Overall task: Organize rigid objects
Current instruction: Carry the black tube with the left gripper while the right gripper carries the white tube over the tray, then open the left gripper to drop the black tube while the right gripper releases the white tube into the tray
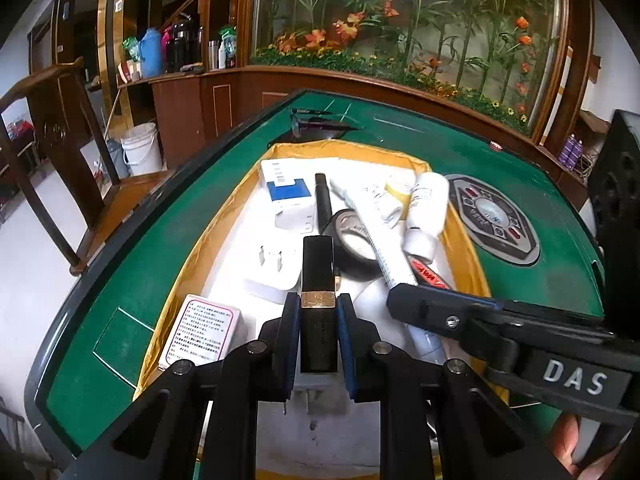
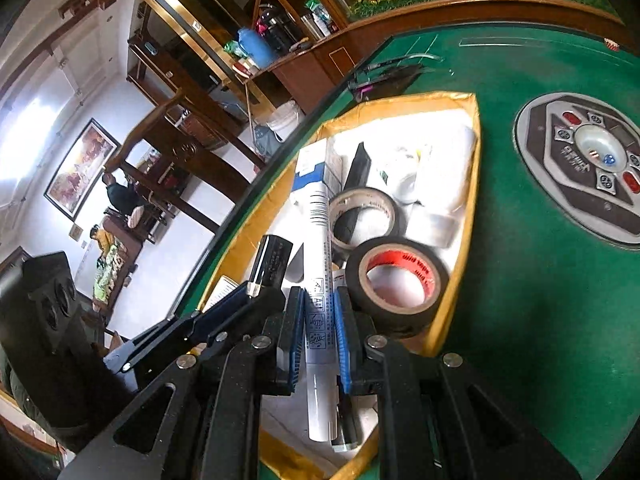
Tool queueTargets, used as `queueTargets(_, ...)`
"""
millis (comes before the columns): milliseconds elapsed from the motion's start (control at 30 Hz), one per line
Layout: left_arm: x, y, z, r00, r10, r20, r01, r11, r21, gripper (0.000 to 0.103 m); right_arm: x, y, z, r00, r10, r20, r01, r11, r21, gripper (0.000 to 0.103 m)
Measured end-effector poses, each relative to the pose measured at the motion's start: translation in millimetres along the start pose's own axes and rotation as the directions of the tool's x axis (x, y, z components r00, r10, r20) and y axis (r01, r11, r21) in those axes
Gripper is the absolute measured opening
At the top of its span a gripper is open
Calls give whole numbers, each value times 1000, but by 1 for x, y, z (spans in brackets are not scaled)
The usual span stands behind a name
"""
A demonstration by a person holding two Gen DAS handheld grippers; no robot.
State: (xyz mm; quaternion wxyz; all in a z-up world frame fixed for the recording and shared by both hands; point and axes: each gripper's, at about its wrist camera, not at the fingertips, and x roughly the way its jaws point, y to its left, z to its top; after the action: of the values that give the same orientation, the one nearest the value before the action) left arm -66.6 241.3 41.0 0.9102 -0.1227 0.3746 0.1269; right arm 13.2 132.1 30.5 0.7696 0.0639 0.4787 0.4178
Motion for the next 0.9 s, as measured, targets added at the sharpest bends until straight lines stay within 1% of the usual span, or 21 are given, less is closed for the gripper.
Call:
queueTargets(100, 3, 3, 0, 1000, 5, -7, -5, 1000, -1, 19, -3, 1, -3, 1000, -9, 3, 9, 999, -32, 14)
queueTargets(267, 5, 3, 0, 1000, 8, -15, -8, 1000, -1, 20, -6, -3, -6, 1000, 10, 0, -10, 1000, -20, 16)
queueTargets(300, 5, 3, 0, 1000, 8, -17, -8, 1000, -1, 22, -6, -2, -6, 1000, 17, 1, -17, 1000, -16, 16)
queueTargets(367, 4, 4, 0, 1000, 13, -16, -13, 1000, -3, 33, -7, -1, -6, 1000, 18, 2, -18, 1000, -25, 16)
queueTargets(400, 3, 4, 0, 1000, 14, -16, -15, 1000, -3, 47, -8, 0, -7, 1000, 19, 3, -19, 999, -28, 16)
queueTargets(433, 2, 4, 0, 1000, 21, -15, -21, 1000, -1, 53, -8, 0, -6, 1000, 22, 4, -22, 999, -29, 16)
queueTargets(500, 0, 4, 1, 1000, 24, -5, -24, 1000, -1, 63, -10, 1, -6, 1000, 22, 13, -22, 999, -32, 16)
queueTargets(733, -13, -2, 5, 1000, 19, 19, -19, 1000, 11, 66, -24, -6, -5, 999, 30, 39, -29, 999, -13, 16)
queueTargets(900, -26, -23, 6, 999, -12, 49, 9, 999, 52, 66, -55, -27, -2, 994, 22, 104, -24, 999, 23, 16)
